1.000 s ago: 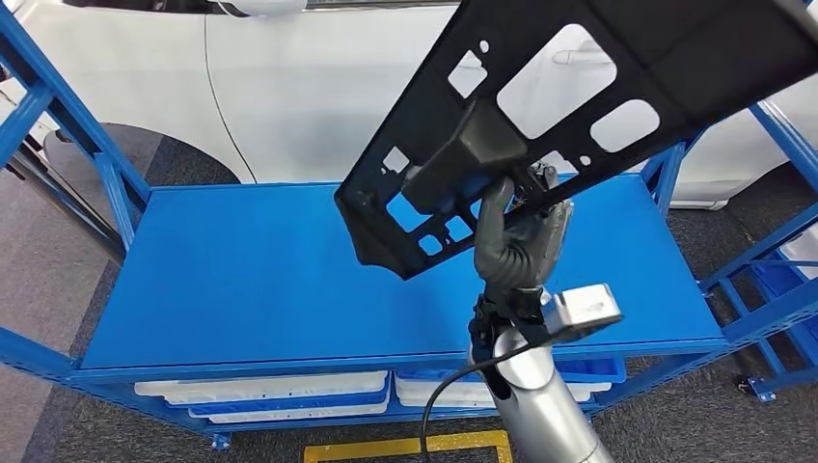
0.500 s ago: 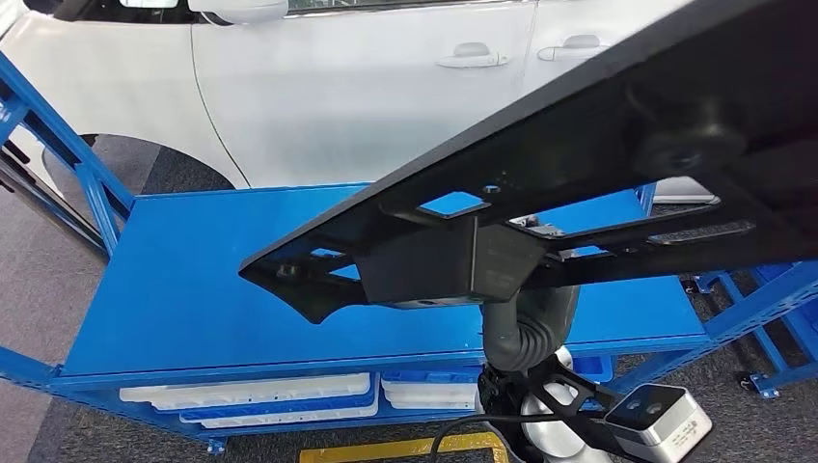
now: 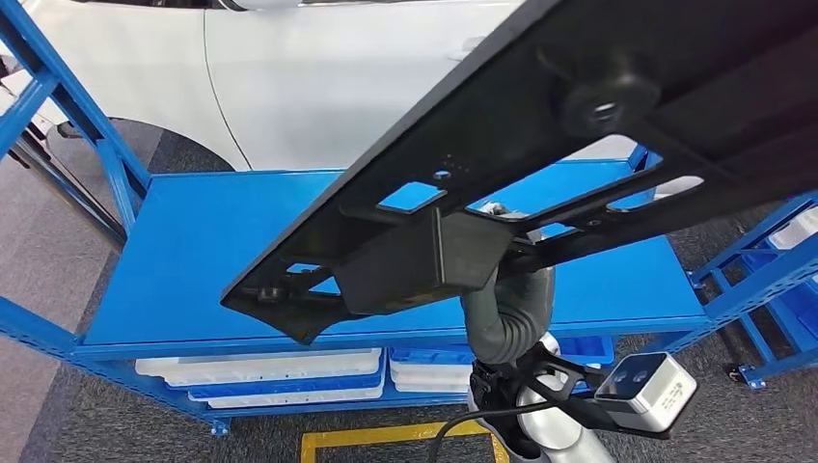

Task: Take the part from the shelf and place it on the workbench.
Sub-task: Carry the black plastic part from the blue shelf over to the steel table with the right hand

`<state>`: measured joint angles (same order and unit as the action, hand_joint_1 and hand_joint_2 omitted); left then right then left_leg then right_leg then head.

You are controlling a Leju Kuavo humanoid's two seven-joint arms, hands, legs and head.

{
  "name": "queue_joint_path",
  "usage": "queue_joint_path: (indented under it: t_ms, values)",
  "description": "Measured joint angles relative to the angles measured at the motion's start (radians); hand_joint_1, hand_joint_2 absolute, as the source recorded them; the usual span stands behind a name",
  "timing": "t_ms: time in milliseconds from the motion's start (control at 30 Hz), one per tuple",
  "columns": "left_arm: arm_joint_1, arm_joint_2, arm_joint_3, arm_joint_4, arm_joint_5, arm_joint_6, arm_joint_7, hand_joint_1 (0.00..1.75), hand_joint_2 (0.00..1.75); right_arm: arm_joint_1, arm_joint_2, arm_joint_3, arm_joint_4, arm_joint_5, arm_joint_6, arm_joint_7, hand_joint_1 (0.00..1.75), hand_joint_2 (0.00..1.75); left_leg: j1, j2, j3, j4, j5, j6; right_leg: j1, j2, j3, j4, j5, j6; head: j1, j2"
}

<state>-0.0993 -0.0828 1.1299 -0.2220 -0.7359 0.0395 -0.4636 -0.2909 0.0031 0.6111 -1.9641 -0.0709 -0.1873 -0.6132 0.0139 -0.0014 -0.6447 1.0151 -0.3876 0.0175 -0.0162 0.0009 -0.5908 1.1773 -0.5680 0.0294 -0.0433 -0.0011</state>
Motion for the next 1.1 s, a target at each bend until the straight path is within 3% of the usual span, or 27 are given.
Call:
queue_joint_path:
  t_ms: [67, 100, 200, 233, 300, 367, 400, 433, 467, 533, 600, 667, 733, 767, 800, 867, 900, 933, 967, 1033, 1100]
  values:
    - [0.002, -0.001, 0.004, 0.0, 0.0, 0.005, 0.008, 0.0, 1.75, 0.001, 0.002, 0.0, -0.002, -0.003, 0.007, 0.002, 1.75, 1.75, -0.001, -0.001, -0.014, 0.006, 0.012, -0.01, 0.003, 0.001, 0.078, -0.122, 0.03, -0.006, 0.0, 0.0]
    - [0.003, -0.001, 0.006, 0.0, 0.0, 0.007, 0.012, 0.0, 1.75, 0.003, 0.002, 0.0, -0.003, -0.004, 0.009, 0.002, 1.75, 1.75, -0.001, -0.002, -0.018, 0.007, 0.017, -0.017, 0.005, 0.002, 0.094, -0.153, 0.033, -0.011, 0.0, 0.0]
    - [0.006, -0.001, 0.013, 0.0, 0.0, 0.011, 0.021, 0.0, 1.75, 0.005, 0.006, 0.0, -0.004, -0.004, 0.011, 0.001, 1.75, 1.75, 0.0, -0.003, -0.022, 0.004, 0.034, -0.037, 0.009, 0.004, 0.082, -0.162, 0.049, -0.032, 0.0, 0.0]
    - [0.007, -0.001, 0.015, 0.0, 0.0, 0.012, 0.024, 0.0, 1.75, 0.006, 0.007, 0.0, -0.004, -0.005, 0.012, 0.001, 1.75, 1.75, 0.002, -0.003, -0.028, 0.012, 0.019, -0.043, 0.008, 0.002, 0.074, -0.163, 0.06, -0.04, 0.0, 0.0]
    - [0.008, -0.001, 0.017, 0.0, 0.001, 0.013, 0.033, 0.0, 1.75, 0.006, 0.011, 0.0, -0.004, -0.005, 0.012, -0.001, 1.75, 1.75, 0.005, -0.003, -0.05, 0.081, -0.065, -0.051, 0.005, -0.001, 0.053, -0.166, 0.082, -0.053, 0.0, 0.0]
    - [0.008, 0.0, 0.019, 0.0, 0.002, 0.014, 0.043, 0.0, 1.75, 0.007, 0.012, 0.0, -0.004, -0.005, 0.012, -0.004, 1.75, 1.75, 0.005, -0.002, -0.072, 0.201, -0.163, -0.057, 0.008, -0.002, 0.027, -0.165, 0.103, -0.059, 0.0, 0.0]
    - [0.008, 0.0, 0.021, 0.0, 0.002, 0.014, 0.046, 0.0, 1.75, 0.007, 0.013, 0.0, -0.003, -0.007, 0.012, -0.004, 1.75, 1.75, 0.005, -0.002, -0.073, 0.25, -0.183, -0.059, 0.01, -0.003, 0.013, -0.164, 0.113, -0.06, 0.0, 0.0]
    - [0.008, 0.001, 0.022, 0.0, 0.003, 0.014, 0.05, 0.0, 1.75, 0.007, 0.013, 0.0, -0.003, -0.008, 0.012, -0.004, 1.75, 1.75, 0.005, -0.002, -0.062, 0.274, -0.178, -0.059, 0.012, -0.003, -0.002, -0.163, 0.123, -0.06, 0.0, 0.0]
    - [0.007, 0.003, 0.023, 0.0, 0.003, 0.014, 0.054, 0.0, 1.75, 0.007, 0.014, 0.0, -0.003, -0.011, 0.012, -0.004, 1.75, 1.75, 0.005, -0.002, -0.037, 0.266, -0.156, -0.058, 0.013, -0.003, -0.017, -0.161, 0.133, -0.059, 0.0, 0.0]
    - [0.006, 0.007, 0.025, 0.0, 0.003, 0.018, 0.072, 0.0, 1.75, 0.004, 0.016, 0.0, -0.003, -0.018, 0.009, -0.003, 1.75, 1.75, 0.004, -0.003, 0.056, 0.164, -0.115, -0.049, 0.015, -0.002, -0.042, -0.156, 0.151, -0.054, 0.0, 0.0]
    - [0.002, 0.012, 0.026, -0.001, 0.001, 0.025, 0.096, 0.0, 1.75, -0.006, 0.018, 0.0, -0.002, -0.028, 0.001, 0.002, 1.75, 1.75, -0.001, -0.003, 0.147, 0.033, -0.125, -0.036, 0.017, -0.003, -0.055, -0.153, 0.168, -0.045, 0.0, 0.0]
    - [0.0, 0.015, 0.028, -0.001, -0.001, 0.027, 0.115, 0.0, 1.75, -0.023, 0.016, 0.0, 0.002, -0.042, -0.007, 0.004, 1.75, 1.75, -0.008, -0.004, 0.172, -0.022, -0.135, -0.025, 0.016, -0.005, -0.059, -0.158, 0.186, -0.032, 0.0, 0.0]
    - [0.003, 0.017, 0.029, -0.001, -0.003, 0.025, 0.128, 0.0, 1.75, -0.036, 0.009, 0.0, 0.011, -0.057, -0.01, -0.002, 1.75, 1.75, -0.007, 0.0, 0.16, -0.03, -0.114, -0.011, 0.013, -0.004, -0.065, -0.156, 0.184, -0.019, 0.0, 0.0]
    - [0.004, 0.017, 0.029, -0.001, -0.004, 0.024, 0.131, 0.0, 1.75, -0.04, 0.003, 0.0, 0.016, -0.062, -0.011, -0.005, 1.75, 1.75, -0.005, 0.003, 0.152, -0.033, -0.102, -0.004, 0.012, -0.003, -0.074, -0.137, 0.157, -0.014, 0.0, 0.0]
    - [0.004, 0.017, 0.03, -0.001, -0.005, 0.023, 0.133, 0.0, 1.75, -0.042, -0.002, 0.0, 0.02, -0.064, -0.012, -0.008, 1.75, 1.75, -0.002, 0.005, 0.14, -0.036, -0.089, 0.002, 0.01, -0.002, -0.087, -0.098, 0.113, -0.01, 0.0, 0.0]
    - [0.004, 0.018, 0.03, -0.001, -0.006, 0.019, 0.137, 0.0, 1.75, -0.046, -0.013, 0.0, 0.028, -0.067, -0.015, -0.015, 1.75, 1.75, -0.004, 0.007, 0.11, -0.033, -0.066, 0.007, 0.007, -0.002, -0.12, 0.024, 0.014, -0.003, 0.0, 0.0]
    - [0.004, 0.018, 0.03, -0.001, -0.006, 0.016, 0.138, 0.0, 1.75, -0.05, -0.021, 0.0, 0.031, -0.072, -0.018, -0.019, 1.75, 1.75, -0.004, 0.007, 0.092, -0.031, -0.054, 0.007, 0.006, -0.002, -0.129, 0.081, -0.008, 0.001, 0.0, 0.0]
    - [0.005, 0.017, 0.03, 0.0, -0.006, 0.011, 0.139, 0.0, 1.75, -0.057, -0.031, 0.001, 0.035, -0.079, -0.022, -0.023, 1.75, 1.75, -0.004, 0.007, 0.074, -0.027, -0.043, 0.006, 0.005, -0.002, -0.127, 0.115, -0.005, 0.003, 0.0, 0.0]
    - [0.005, 0.017, 0.03, -0.001, -0.006, 0.007, 0.14, 0.0, 1.75, -0.065, -0.043, 0.001, 0.04, -0.091, -0.027, -0.027, 1.75, 1.75, -0.004, 0.008, 0.055, -0.022, -0.033, 0.004, 0.003, -0.002, -0.109, 0.117, 0.019, 0.004, 0.0, 0.0]
    - [0.005, 0.017, 0.031, 0.0, -0.006, 0.001, 0.14, 0.0, 1.75, -0.087, -0.068, 0.002, 0.048, -0.119, -0.035, -0.037, 1.75, 1.75, -0.003, 0.008, 0.02, -0.007, -0.016, -0.003, 0.001, -0.002, -0.024, 0.024, 0.066, 0.003, 0.0, 0.0]
    - [0.006, 0.017, 0.031, 0.0, -0.007, -0.004, 0.14, 0.0, 1.75, -0.106, -0.088, 0.002, 0.054, -0.142, -0.041, -0.045, 1.75, 1.75, -0.005, 0.008, -0.003, 0.006, -0.002, -0.012, 0.004, -0.001, 0.067, -0.108, 0.053, -0.005, 0.0, 0.0]
